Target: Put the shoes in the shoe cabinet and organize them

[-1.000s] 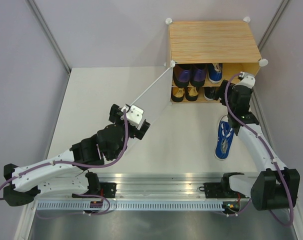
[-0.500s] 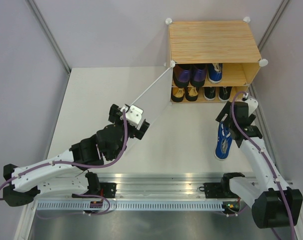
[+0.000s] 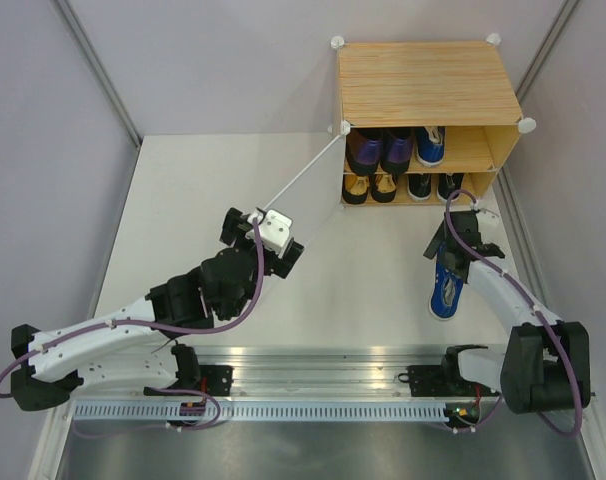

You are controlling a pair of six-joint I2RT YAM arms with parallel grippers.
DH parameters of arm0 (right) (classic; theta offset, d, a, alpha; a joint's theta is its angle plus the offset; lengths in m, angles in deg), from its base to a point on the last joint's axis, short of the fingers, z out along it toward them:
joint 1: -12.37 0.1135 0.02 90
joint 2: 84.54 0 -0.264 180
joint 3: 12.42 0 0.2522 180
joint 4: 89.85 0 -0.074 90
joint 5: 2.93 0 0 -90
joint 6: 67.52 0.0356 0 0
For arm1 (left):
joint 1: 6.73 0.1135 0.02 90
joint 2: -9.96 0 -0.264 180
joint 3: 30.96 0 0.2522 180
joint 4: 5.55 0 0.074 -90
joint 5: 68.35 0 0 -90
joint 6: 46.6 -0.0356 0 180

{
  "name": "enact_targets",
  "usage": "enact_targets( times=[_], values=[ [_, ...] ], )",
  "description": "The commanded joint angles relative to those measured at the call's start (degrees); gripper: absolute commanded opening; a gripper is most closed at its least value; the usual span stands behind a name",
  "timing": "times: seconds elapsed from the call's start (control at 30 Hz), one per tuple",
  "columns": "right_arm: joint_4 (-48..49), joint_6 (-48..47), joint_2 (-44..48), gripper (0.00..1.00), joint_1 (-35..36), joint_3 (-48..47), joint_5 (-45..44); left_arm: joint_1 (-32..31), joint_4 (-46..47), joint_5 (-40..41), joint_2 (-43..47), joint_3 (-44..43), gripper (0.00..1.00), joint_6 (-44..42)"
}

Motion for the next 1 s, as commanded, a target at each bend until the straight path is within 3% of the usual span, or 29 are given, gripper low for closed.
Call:
enact_targets(
  times=[0.0, 0.4, 0.67, 0.83, 0.97],
  values=[
    [3.34, 0.60, -3.04, 0.98, -0.24, -0.04, -2.17, 0.28, 0.44, 0.20, -0.09, -0.79, 1.00, -0.78],
    [10.19, -5.10, -13.77, 0.95, -2.26, -2.23, 4.76, 0.20, 0.36, -0.33, -0.18, -0.88, 1.00, -0.96],
    [14.15, -10.73, -17.20, 0.59, -2.17, -7.15, 13.29, 0.20, 0.35, -0.24, 0.26, -0.88, 1.00, -1.05],
    [17.22, -13.63, -16.59, 0.57, -2.08, -7.52, 18.38, 0.28, 0.18, -0.50, 0.26, -0.96, 0.99, -0.96],
    [19.60, -14.87, -14.65, 0.66, -1.47, -6.72, 19.62, 0.28, 0.18, -0.68, 0.35, -0.96, 1.00, -1.04]
  ],
)
